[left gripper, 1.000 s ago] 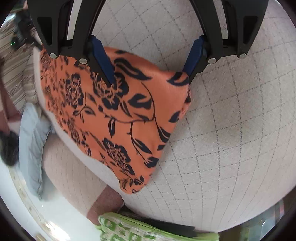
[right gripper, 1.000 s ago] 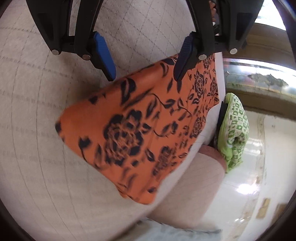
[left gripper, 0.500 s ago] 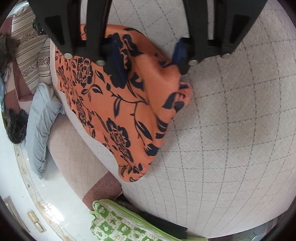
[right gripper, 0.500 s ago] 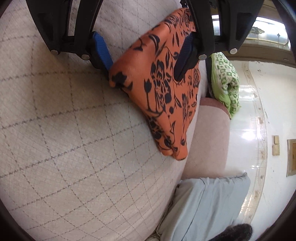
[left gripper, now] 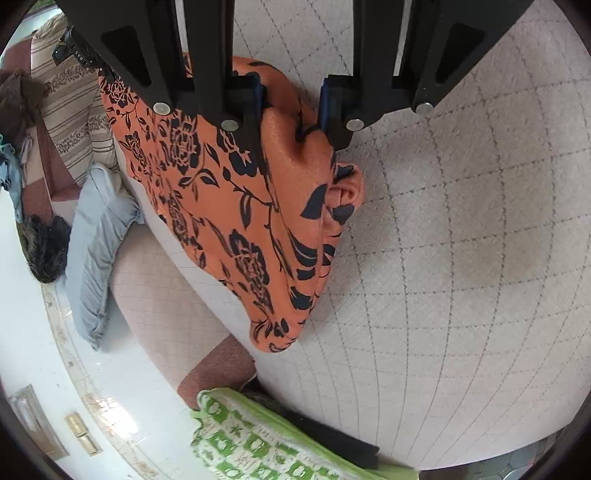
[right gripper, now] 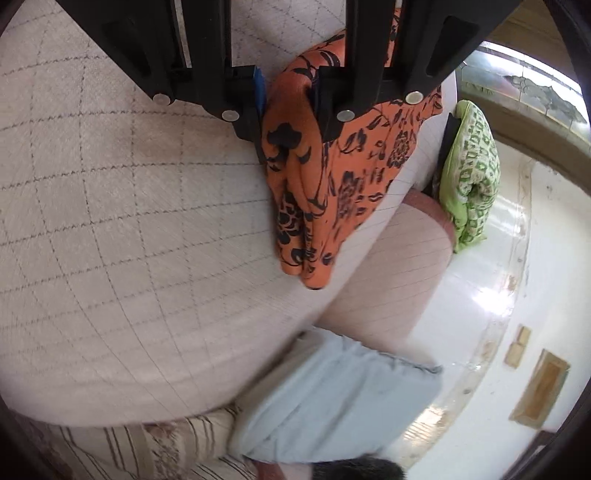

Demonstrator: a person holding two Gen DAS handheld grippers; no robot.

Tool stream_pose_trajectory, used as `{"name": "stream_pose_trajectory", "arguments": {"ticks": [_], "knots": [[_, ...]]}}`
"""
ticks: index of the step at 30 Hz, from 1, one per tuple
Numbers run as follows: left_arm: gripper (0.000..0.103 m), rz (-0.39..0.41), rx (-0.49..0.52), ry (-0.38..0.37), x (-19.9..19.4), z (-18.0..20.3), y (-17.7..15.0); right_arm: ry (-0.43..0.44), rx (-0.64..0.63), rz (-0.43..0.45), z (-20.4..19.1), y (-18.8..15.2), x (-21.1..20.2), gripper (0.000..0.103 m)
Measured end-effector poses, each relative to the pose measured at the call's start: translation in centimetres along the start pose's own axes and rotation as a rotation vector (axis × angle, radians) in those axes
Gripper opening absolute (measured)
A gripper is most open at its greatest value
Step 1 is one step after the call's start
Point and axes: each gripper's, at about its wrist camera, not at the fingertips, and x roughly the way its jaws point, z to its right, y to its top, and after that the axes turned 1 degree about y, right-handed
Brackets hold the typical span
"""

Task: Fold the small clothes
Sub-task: 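Grasp the edge of the folded blouse with both grippers, then lift the grasped edge with both grippers and fold it over the blouse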

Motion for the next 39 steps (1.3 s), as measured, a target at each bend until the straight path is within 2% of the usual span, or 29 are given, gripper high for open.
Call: {"name": "stream_pose_trajectory", "arguments": {"ticks": [4, 9, 11, 13, 15, 16, 17, 18, 19, 20, 22, 24, 27, 28, 29, 30, 31, 32, 34, 39], "knots": [[0.017, -0.008, -0.021, -0.037, -1.1, -0.7, -0.2, 0.007, 0.006, 0.006, 0.7, -0.8, -1.6, 0.019], [0.016, -0.004, -0.015, -0.076, -2.8, -1.1, -0.7, 0.014, 0.015, 0.035, 1.7, -0.9, -4.0, 0.018], [0.017, -0.018, -0.017, -0.074, -2.4, -1.3, -0.6, -0.004, 0.046, 0.008, 2.5, -0.6, -4.2, 0.018], [0.023, -0.061, -0.084, -0.071, -1.3, -2.3, -0.5, 0.028, 0.154, -0.048, 4.3, -0.4, -3.8, 0.022], [0.037, -0.104, -0.180, -0.064, -0.3, -3.7, -0.7, 0.083, 0.300, -0.119, 6.3, -0.4, -2.9, 0.022], [0.037, -0.101, -0.209, -0.082, -0.3, -4.1, -0.8, 0.093, 0.338, -0.141, 6.8, -0.4, -2.5, 0.029], [0.039, -0.092, -0.220, -0.088, -0.3, -4.2, -0.8, 0.092, 0.352, -0.150, 6.8, -0.4, -2.3, 0.044], [0.046, -0.089, -0.208, -0.090, -0.4, -3.9, -0.7, 0.080, 0.362, -0.153, 6.9, -0.3, -2.1, 0.057], [0.055, -0.086, -0.187, -0.091, -0.3, -3.5, -0.7, 0.063, 0.364, -0.146, 6.8, -0.3, -2.0, 0.074], [0.060, -0.083, -0.170, -0.092, -0.3, -3.1, -0.8, 0.057, 0.365, -0.142, 6.9, -0.4, -1.9, 0.074], [0.066, -0.073, -0.130, -0.076, -0.2, -2.1, -1.0, 0.072, 0.361, -0.142, 6.7, -0.4, -1.6, 0.074], [0.066, -0.070, -0.088, -0.058, 0.2, -1.2, -1.1, 0.055, 0.311, -0.127, 6.1, -0.3, -1.0, 0.074], [0.065, -0.064, -0.067, -0.059, 0.9, -0.4, -1.0, 0.077, 0.262, -0.140, 5.3, -0.3, 1.3, 0.072], [0.060, -0.060, -0.059, -0.060, 1.2, -0.1, -1.0, 0.069, 0.246, -0.158, 5.0, -0.3, 2.3, 0.068], [0.055, -0.059, -0.049, -0.054, 1.6, 0.2, -0.9, 0.042, 0.212, -0.174, 4.6, -0.4, 3.2, 0.059], [0.043, -0.059, -0.036, -0.042, 2.0, 0.3, -0.8, 0.007, 0.165, -0.161, 4.0, -0.4, 3.7, 0.053], [0.033, -0.053, -0.025, -0.026, 2.3, 0.4, -0.8, -0.005, 0.150, -0.153, 3.7, -0.4, 3.9, 0.041], [0.028, -0.045, -0.021, -0.019, 2.6, 0.5, -0.7, -0.004, 0.155, -0.153, 3.7, -0.4, 4.1, 0.032], [0.020, -0.041, -0.024, -0.031, 2.7, 0.3, -0.7, 0.014, 0.177, -0.129, 3.6, -0.4, 3.8, 0.023], [0.014, -0.023, -0.035, -0.118, 1.2, 0.1, -0.3, 0.048, -0.036, -0.005, -0.7, -0.2, 0.2, 0.019]]}}
